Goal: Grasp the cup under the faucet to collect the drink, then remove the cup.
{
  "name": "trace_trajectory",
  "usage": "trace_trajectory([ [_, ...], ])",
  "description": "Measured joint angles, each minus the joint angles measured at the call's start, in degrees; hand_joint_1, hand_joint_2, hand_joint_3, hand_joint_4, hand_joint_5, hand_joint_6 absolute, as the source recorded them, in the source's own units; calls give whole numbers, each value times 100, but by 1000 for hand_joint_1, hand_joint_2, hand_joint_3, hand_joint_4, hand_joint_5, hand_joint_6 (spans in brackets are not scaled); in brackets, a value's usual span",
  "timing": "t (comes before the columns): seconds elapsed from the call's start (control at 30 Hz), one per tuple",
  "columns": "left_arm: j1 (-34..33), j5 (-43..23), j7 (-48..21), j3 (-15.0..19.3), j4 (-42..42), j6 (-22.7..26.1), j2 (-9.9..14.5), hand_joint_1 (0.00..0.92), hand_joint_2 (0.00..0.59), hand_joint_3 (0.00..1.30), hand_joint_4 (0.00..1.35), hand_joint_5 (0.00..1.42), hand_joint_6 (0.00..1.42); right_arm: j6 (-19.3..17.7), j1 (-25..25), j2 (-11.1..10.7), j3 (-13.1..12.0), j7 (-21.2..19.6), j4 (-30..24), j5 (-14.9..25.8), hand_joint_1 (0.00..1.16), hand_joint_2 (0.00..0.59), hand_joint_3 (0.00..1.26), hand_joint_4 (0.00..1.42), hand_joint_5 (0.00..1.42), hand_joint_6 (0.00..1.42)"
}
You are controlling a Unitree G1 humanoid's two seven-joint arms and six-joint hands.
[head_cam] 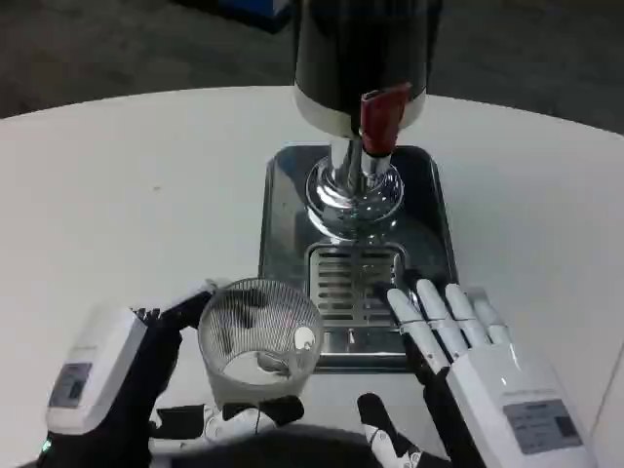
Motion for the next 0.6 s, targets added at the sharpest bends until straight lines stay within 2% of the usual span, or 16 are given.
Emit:
trace_trajectory([
  [0.6, -33, -11, -55, -50, 0, 1, -22, 568, 81, 1022, 1138, 1238, 1378, 0, 43, 24, -91, 1, -38, 3, 454, 472, 84, 10, 0, 1],
])
